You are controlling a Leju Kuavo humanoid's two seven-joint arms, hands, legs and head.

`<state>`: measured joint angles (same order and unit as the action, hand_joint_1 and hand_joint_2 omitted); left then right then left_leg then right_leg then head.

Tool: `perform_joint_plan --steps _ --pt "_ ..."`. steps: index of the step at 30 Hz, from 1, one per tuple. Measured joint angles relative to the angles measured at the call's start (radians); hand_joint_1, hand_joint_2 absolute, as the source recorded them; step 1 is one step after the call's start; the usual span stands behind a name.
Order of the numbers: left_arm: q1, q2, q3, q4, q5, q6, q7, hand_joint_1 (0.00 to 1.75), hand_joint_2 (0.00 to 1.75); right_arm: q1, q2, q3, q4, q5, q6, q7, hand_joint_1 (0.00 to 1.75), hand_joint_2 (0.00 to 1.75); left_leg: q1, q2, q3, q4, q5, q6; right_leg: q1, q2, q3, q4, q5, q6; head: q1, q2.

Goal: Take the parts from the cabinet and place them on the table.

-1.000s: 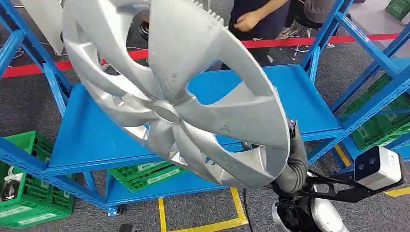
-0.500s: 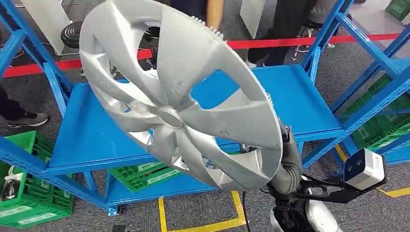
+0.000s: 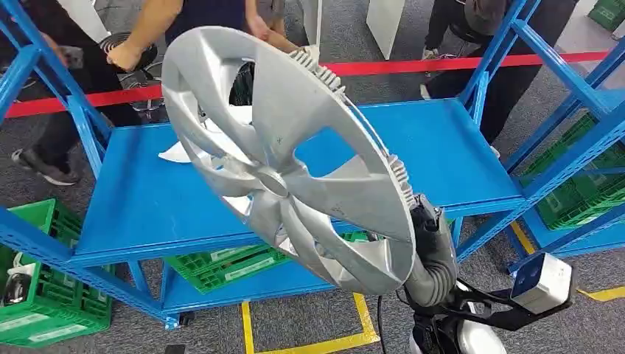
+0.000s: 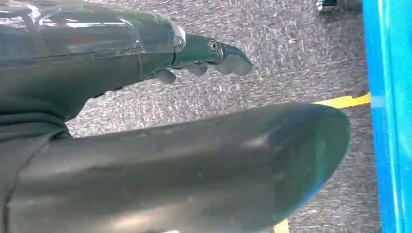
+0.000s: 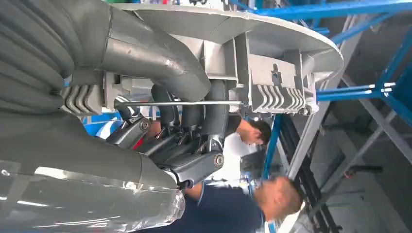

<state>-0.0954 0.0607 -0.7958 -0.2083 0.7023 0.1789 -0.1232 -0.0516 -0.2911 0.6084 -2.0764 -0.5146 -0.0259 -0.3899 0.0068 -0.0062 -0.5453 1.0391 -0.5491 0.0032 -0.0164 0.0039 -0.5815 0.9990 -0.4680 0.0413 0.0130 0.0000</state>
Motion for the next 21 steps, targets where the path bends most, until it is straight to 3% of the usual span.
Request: perform_joint_plan --steps 2,3,4,6,7,8,9,10,11,12,13,14,17,18,19,21 --pt "0.000 0.002 0.000 0.000 -0.002 -0.002 0.001 0.00 0.00 0.009 0.008 -0.010 0.003 -0.001 -0.002 -0.007 1.75 1.75 0.005 -0.001 0.010 -0.026 0.018 0.014 -0.001 0.000 0.002 -0.005 0.004 0.010 -0.006 0.000" --pt "-0.001 0.001 0.000 0.000 -0.002 -0.003 0.001 0.00 0.00 0.015 0.008 -0.013 0.005 0.000 -0.002 -0.009 1.75 1.75 0.009 0.002 0.017 -0.038 0.027 0.016 -0.002 -0.001 -0.001 0.001 -0.007 0.010 -0.004 0.000" --pt "-0.001 0.001 0.000 0.000 -0.005 -0.005 0.000 0.00 0.00 0.017 0.009 -0.014 0.006 0.000 -0.002 -0.011 1.75 1.75 0.009 0.002 0.018 -0.043 0.030 0.020 -0.002 -0.001 -0.017 0.037 -0.037 0.009 0.001 0.000" --pt "-0.001 0.002 0.000 0.000 -0.013 -0.014 0.006 0.00 0.00 0.023 0.011 -0.020 0.008 0.005 -0.006 -0.011 1.75 1.75 0.009 0.003 0.016 -0.043 0.031 0.021 -0.003 -0.001 -0.085 0.197 -0.117 0.011 0.010 0.000" --pt "-0.001 0.001 0.000 0.000 -0.022 -0.019 0.011 0.00 0.00 0.031 0.011 -0.021 0.008 0.010 -0.009 -0.011 1.75 1.75 0.009 0.003 0.016 -0.043 0.031 0.021 -0.003 -0.001 -0.117 0.268 -0.141 0.013 0.011 0.000" --pt "-0.001 0.000 0.000 0.000 -0.027 -0.024 0.016 0.00 0.00 0.037 0.011 -0.021 0.009 0.013 -0.011 -0.011 1.75 1.75 0.009 0.002 0.016 -0.043 0.030 0.020 -0.003 -0.001 -0.130 0.296 -0.139 0.014 0.013 0.000" --pt "0.000 -0.002 0.000 0.000 -0.034 -0.027 0.019 0.00 0.00 0.039 0.011 -0.022 0.011 0.016 -0.011 -0.011 1.75 1.75 0.010 0.000 0.017 -0.042 0.029 0.018 -0.005 -0.001 -0.121 0.276 -0.114 0.015 0.016 0.000" --pt "-0.001 -0.005 0.000 0.000 -0.037 -0.029 0.021 0.00 0.00 0.039 0.012 -0.023 0.013 0.018 -0.013 -0.010 1.75 1.75 0.010 -0.002 0.018 -0.041 0.027 0.015 -0.007 -0.001 -0.095 0.219 -0.074 0.015 0.019 0.000" --pt "-0.001 -0.009 -0.001 0.000 -0.040 -0.030 0.019 0.00 0.00 0.040 0.013 -0.028 0.013 0.020 -0.013 -0.009 1.75 1.75 0.012 -0.004 0.022 -0.039 0.024 0.009 -0.010 -0.002 -0.051 0.125 -0.022 0.014 0.023 0.000" --pt "-0.001 -0.011 -0.001 0.000 -0.044 -0.030 0.018 0.00 0.00 0.040 0.013 -0.031 0.013 0.021 -0.013 -0.007 1.75 1.75 0.011 -0.005 0.023 -0.036 0.019 0.001 -0.013 -0.002 -0.012 0.038 0.012 0.014 0.028 0.000" --pt "-0.002 -0.011 -0.001 0.000 -0.045 -0.030 0.015 0.00 0.00 0.039 0.013 -0.032 0.013 0.021 -0.014 -0.005 1.75 1.75 0.006 -0.005 0.018 -0.034 0.016 -0.007 -0.008 0.001 0.000 0.028 -0.011 0.011 0.032 0.000" --pt "-0.003 -0.011 -0.001 -0.001 -0.047 -0.031 0.013 0.00 0.00 0.037 0.016 -0.035 0.010 0.021 -0.014 -0.003 1.75 1.75 0.004 -0.006 0.010 -0.024 0.014 -0.012 -0.009 0.001 -0.001 0.009 -0.012 -0.002 0.033 0.000" --pt "-0.002 -0.013 -0.001 -0.001 -0.048 -0.031 0.003 0.00 0.00 0.036 0.016 -0.043 0.010 0.019 -0.016 0.003 1.75 1.75 0.007 -0.004 0.008 -0.030 0.020 -0.029 -0.006 0.002 -0.010 0.018 -0.008 -0.020 0.020 0.000" --pt "-0.002 -0.013 -0.001 -0.001 -0.049 -0.031 -0.001 0.00 0.00 0.034 0.016 -0.044 0.010 0.018 -0.016 0.007 1.75 1.75 0.010 0.002 0.006 -0.021 0.005 -0.035 -0.011 -0.002 -0.006 0.010 -0.004 -0.028 0.019 0.000" --pt "-0.003 -0.014 -0.001 -0.001 -0.050 -0.031 -0.005 0.00 0.00 0.032 0.017 -0.045 0.009 0.016 -0.016 0.008 1.75 1.75 0.008 0.007 -0.009 0.014 -0.023 -0.038 -0.010 -0.002 -0.006 0.009 -0.002 -0.034 0.008 0.000" --pt "-0.002 -0.016 -0.001 -0.001 -0.049 -0.031 -0.007 0.00 0.00 0.031 0.020 -0.045 0.008 0.013 -0.016 0.009 1.75 1.75 0.010 0.007 -0.074 0.157 -0.098 -0.040 -0.008 -0.006 -0.009 0.009 -0.001 -0.040 -0.011 0.000"
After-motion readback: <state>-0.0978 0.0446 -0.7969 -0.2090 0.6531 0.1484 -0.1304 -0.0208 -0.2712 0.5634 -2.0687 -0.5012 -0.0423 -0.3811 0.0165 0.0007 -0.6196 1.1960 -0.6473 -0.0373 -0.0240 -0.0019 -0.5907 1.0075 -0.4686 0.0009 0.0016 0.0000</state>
